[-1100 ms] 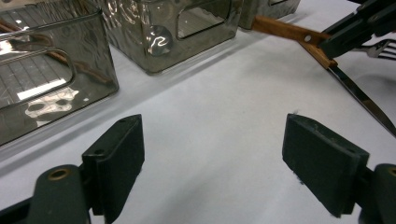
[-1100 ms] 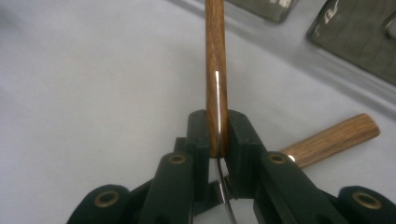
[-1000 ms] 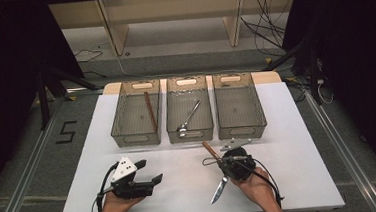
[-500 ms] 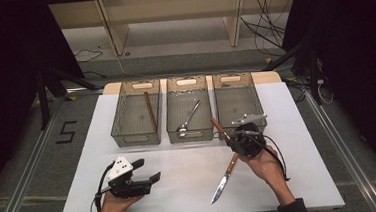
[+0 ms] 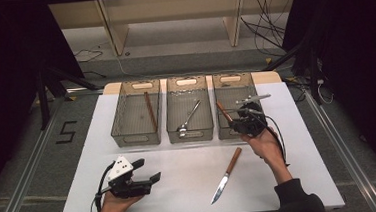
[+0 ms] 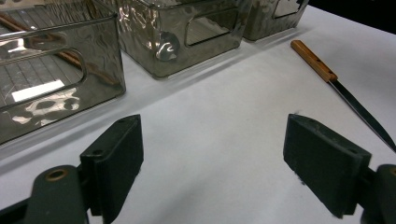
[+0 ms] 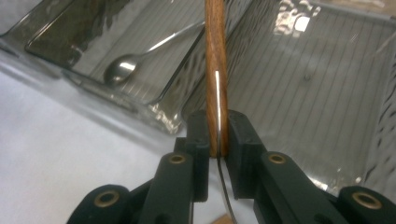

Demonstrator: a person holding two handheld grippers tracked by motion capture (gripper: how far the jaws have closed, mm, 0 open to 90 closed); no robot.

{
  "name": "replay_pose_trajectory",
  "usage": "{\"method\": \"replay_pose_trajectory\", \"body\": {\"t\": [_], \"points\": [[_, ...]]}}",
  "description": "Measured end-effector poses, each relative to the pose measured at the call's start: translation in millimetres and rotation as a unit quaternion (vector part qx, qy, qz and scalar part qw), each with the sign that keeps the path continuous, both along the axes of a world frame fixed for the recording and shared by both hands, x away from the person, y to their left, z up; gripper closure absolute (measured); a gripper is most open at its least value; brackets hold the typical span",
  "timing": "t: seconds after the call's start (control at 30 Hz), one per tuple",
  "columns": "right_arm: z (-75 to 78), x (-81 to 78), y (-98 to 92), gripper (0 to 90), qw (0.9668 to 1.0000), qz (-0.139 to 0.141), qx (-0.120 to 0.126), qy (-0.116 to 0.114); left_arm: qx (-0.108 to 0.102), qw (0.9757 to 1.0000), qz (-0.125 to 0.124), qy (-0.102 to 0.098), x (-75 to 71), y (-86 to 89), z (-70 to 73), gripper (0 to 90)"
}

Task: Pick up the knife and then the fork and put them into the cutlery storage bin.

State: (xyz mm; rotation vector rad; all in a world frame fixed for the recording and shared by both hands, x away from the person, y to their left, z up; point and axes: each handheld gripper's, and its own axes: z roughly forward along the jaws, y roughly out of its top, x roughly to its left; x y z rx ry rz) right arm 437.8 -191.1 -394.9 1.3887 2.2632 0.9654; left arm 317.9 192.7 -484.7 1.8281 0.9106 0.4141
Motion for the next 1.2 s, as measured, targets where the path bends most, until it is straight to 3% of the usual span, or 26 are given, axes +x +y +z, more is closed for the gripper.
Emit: {"method": "replay_pose_trajectory", "body": {"t": [0.3, 0.57, 1.2], "points": [[9.1, 27.0, -1.5, 80.9, 0.9999, -0.013, 0.006, 0.002, -0.002, 1.0, 0.0, 0.0, 0.3, 0.1, -0.2, 19.0], [10.3, 49.6, -3.6, 80.9, 0.9996, -0.028, -0.005, -0.002, -0.002, 1.0, -0.001, -0.001, 0.1, -0.1, -0.2, 18.3], [12.2, 85.3, -6.9, 80.9, 0.9988, -0.048, -0.008, 0.01, -0.004, 1.0, -0.001, 0.0, 0.3, -0.2, 0.1, 18.2]]}}
